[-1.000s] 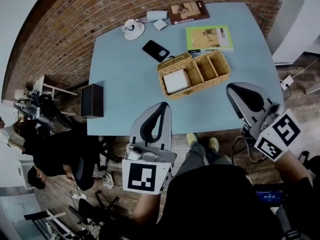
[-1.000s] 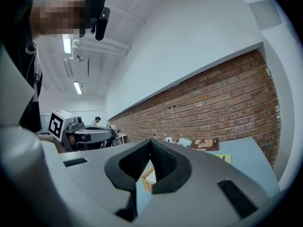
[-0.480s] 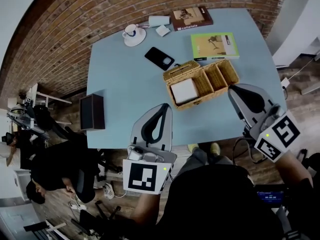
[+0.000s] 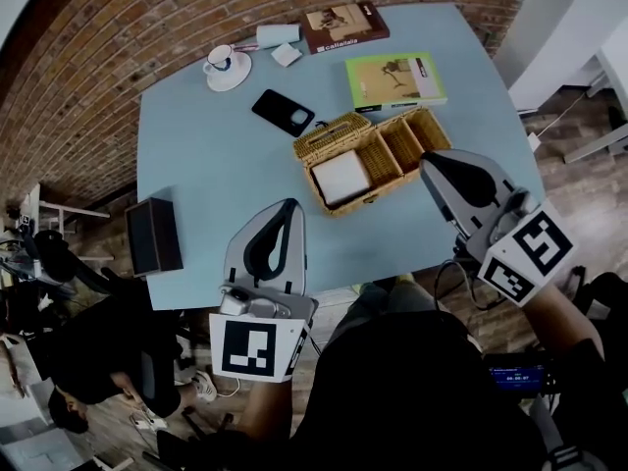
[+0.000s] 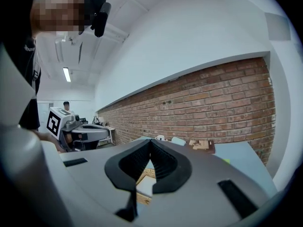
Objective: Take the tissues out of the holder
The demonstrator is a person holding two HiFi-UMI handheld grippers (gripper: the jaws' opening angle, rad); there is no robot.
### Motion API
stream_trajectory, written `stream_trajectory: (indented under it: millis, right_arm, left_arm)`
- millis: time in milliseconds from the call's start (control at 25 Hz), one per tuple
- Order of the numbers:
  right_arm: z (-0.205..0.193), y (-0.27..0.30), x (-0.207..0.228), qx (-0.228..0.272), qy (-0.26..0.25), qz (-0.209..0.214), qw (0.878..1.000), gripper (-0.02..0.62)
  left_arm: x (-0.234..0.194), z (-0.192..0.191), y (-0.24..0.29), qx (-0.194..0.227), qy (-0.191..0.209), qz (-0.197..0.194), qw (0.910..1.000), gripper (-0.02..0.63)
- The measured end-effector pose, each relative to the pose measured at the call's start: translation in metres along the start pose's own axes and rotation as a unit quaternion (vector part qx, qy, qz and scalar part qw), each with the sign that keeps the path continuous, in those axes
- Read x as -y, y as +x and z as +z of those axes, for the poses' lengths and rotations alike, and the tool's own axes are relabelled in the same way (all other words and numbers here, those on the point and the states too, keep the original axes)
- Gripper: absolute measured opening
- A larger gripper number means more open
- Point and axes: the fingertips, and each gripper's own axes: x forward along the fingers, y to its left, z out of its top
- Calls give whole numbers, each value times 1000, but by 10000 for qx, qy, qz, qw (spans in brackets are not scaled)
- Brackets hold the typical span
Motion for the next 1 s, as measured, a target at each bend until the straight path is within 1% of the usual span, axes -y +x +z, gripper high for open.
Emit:
stream_trajectory:
  millis: [240, 480, 600, 720, 880, 1000]
  right_arm:
    - [0, 0, 6, 5, 37, -52, 10000, -6]
    - [6, 1, 22, 4, -71, 43, 10000, -6]
    - [15, 7, 36, 93, -12, 131, 9999, -6]
    - [26, 14, 48, 305, 205, 344, 9987, -6]
    - [36, 19, 51, 538, 559, 816, 9936, -6]
    - [38, 22, 47, 638, 703, 1179, 9885, -6]
  left_arm:
    - [1, -2, 9, -48, 6, -73, 10000, 2]
    - [5, 4, 29, -62, 68, -67, 9999, 3]
    - [5, 9, 42, -64, 20, -55, 10000, 3]
    - [1, 13, 53, -81, -105, -2, 9999, 3]
    - [-4, 12, 61, -172, -16, 114, 9998, 3]
    - [-7, 6, 67, -261, 9, 160, 9995, 3]
